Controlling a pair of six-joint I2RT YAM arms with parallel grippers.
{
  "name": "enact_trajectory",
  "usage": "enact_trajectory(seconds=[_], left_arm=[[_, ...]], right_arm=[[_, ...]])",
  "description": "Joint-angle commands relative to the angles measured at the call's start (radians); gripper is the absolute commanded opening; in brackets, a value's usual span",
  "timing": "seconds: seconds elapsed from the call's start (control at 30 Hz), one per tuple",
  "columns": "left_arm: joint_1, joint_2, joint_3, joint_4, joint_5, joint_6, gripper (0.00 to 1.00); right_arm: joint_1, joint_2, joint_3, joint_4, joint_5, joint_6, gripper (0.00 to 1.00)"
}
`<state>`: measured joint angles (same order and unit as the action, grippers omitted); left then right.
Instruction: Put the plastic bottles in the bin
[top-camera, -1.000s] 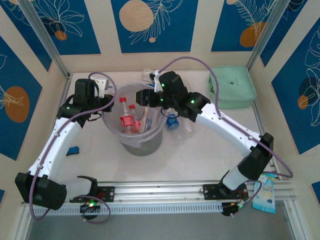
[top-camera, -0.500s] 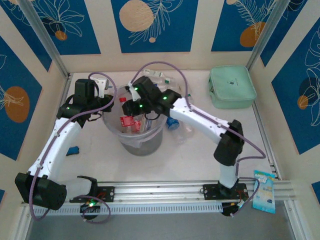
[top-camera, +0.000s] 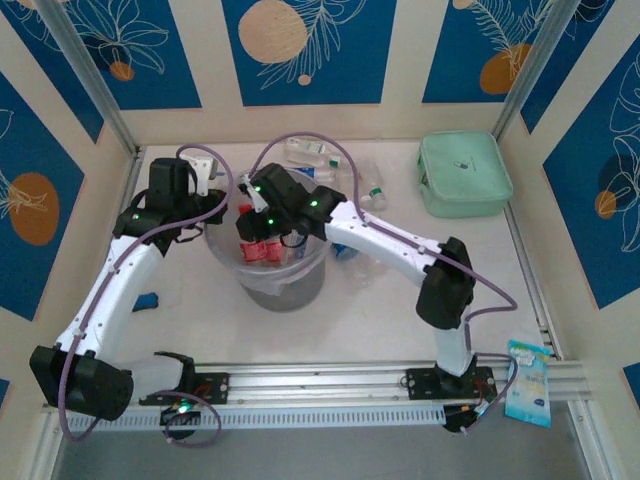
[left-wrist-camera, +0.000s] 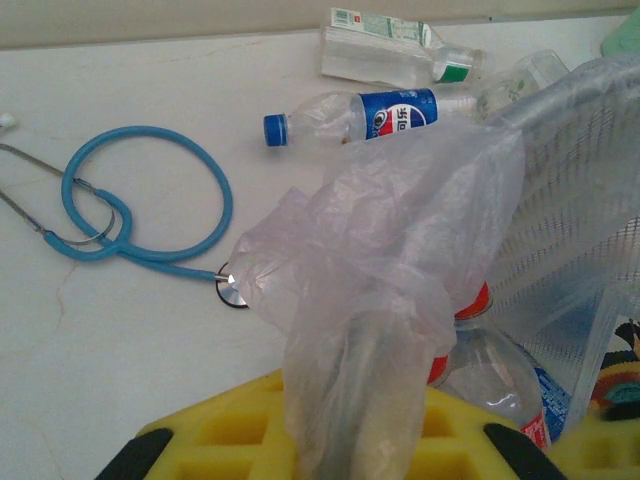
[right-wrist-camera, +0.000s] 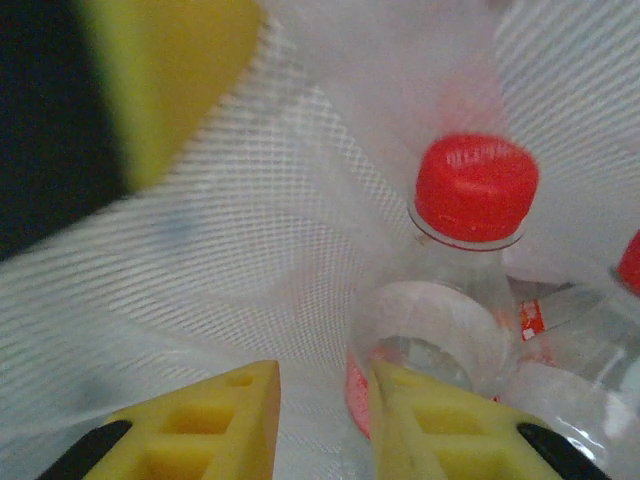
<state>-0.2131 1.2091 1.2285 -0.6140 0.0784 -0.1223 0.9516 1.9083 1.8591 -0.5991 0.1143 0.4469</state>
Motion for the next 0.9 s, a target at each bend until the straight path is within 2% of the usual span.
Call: enact_trajectory(seconds=[0.0,0.2,0.37,0.43,0.63,0.73,0.87], left_arm=[[0.027,0.001,-0.018,0.019,-0.022,0.022,0.00],[0.033,-0.008,-0.017,0.019,-0.045,0.023,0.00],[0.053,-0.026,0.001,0.002,-0.130,-0.017,0.00],[0.052,-0.025,0.021,-0.026,-0.129,-0.021,0.00],[0.061,-0.014,0.109,-0.140,-0.218,0.012,0.00],[0.081,-0.014,0.144,-0.183,-0.240,0.023,0.00],[0.126,-0.016,0.170,-0.222,-0.239,0.023,0.00]], right_arm=[[-0.008,-0.134,0.040,0.028,0.009,-0.052,0.33],[-0.082,-0.306,-0.033,0.075,0.034,-0.078,0.38],[-0.247,-0.404,-0.131,0.076,0.074,-0.062,0.45],[-0.330,-0.411,-0.156,0.043,0.096,-0.060,0.46],[-0.540,-0.319,-0.163,-0.031,0.068,-0.089,0.50],[-0.601,-0.224,-0.106,-0.089,0.062,-0.127,0.52],[-0.644,-0.094,-0.026,-0.129,0.015,-0.154,0.60]])
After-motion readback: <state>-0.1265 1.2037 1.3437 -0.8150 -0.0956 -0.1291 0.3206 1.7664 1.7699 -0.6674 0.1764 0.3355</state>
